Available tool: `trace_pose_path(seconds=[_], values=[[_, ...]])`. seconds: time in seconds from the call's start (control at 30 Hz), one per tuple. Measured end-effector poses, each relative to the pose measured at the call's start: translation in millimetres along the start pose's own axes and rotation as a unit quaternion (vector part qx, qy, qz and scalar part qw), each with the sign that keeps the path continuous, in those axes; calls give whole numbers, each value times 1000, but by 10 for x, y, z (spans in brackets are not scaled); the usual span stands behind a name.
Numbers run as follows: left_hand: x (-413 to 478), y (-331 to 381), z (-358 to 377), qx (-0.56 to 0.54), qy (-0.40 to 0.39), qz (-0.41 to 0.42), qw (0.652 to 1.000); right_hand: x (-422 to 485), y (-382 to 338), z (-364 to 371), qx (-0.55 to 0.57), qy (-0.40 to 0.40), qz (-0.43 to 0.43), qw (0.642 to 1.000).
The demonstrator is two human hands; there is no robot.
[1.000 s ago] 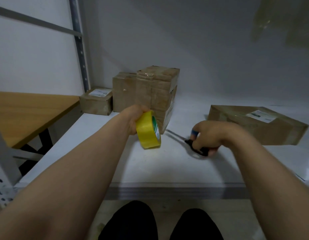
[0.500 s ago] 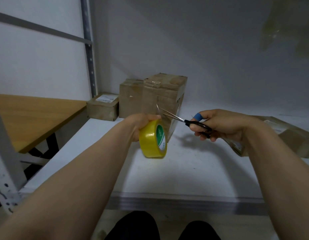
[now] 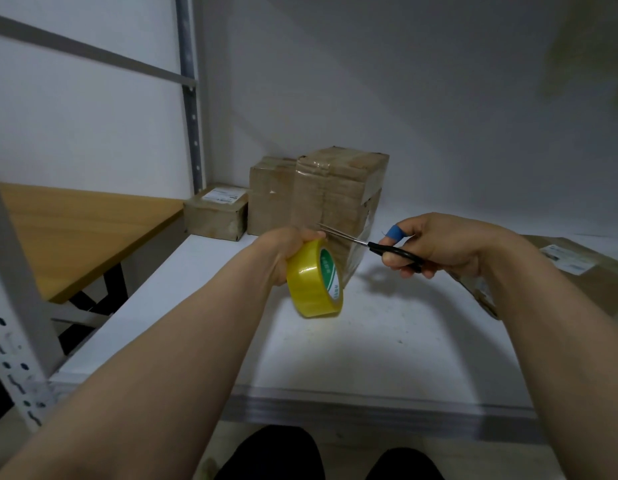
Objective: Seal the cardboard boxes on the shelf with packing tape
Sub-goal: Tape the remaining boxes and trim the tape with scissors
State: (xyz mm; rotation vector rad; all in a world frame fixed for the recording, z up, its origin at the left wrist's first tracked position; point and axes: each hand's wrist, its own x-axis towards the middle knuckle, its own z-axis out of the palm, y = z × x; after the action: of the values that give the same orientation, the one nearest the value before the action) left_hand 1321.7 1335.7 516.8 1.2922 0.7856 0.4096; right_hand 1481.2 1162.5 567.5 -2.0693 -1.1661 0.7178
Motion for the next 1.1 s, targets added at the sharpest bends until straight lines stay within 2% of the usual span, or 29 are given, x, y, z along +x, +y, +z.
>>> trace_pose_path(seconds=[0.3, 0.57, 0.73, 0.93, 1.1], values=[[25, -3, -56, 6, -1, -23, 1000, 41, 16, 39, -42, 12, 8, 999], [11, 55, -65, 58, -18, -53, 997, 50, 313, 82, 50, -40, 64, 996], [34, 86, -40, 79, -22, -74, 994, -3, 416, -11, 57, -48, 95, 993], [24, 23, -157, 70, -27, -67, 995, -136, 460, -42, -26, -48, 141, 988], [-30, -20, -183, 60, -48, -76, 994, -35, 361, 256, -210, -43, 110, 971]])
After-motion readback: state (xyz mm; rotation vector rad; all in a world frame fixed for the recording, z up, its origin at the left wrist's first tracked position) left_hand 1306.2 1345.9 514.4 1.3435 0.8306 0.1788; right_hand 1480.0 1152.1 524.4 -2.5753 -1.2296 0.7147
